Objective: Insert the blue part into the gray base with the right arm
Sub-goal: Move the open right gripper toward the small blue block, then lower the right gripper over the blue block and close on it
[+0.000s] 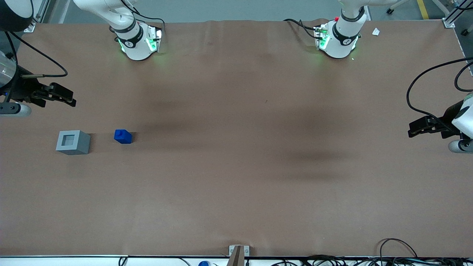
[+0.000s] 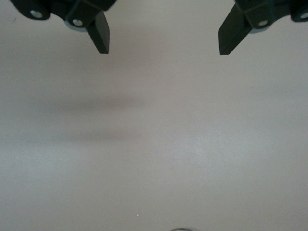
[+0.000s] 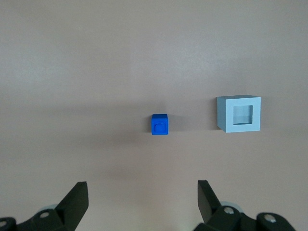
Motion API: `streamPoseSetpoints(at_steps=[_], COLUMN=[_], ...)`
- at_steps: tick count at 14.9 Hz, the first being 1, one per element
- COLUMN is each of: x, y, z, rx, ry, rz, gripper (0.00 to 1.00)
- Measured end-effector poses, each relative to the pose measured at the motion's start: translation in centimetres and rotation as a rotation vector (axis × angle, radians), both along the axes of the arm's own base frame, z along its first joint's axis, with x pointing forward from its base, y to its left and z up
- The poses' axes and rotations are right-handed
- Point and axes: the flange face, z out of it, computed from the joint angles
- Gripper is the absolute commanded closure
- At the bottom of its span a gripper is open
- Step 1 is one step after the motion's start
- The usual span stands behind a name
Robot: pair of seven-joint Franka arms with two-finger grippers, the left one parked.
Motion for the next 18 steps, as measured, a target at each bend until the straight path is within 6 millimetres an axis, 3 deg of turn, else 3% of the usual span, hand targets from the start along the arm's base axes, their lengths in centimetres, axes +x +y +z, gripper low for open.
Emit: streamPoseSetpoints(at_steps=[10, 12, 18], x=[0.3, 0.6, 0.7], y=[-0.1, -0.1, -0.1], z=[0.1, -1.9, -10.9], rx=[0.000, -0.002, -0.006], ry=[-0.022, -0.014, 0.000], rz=[-0.002, -0.004, -0.011], gripper=[0.00, 0.00, 0.01])
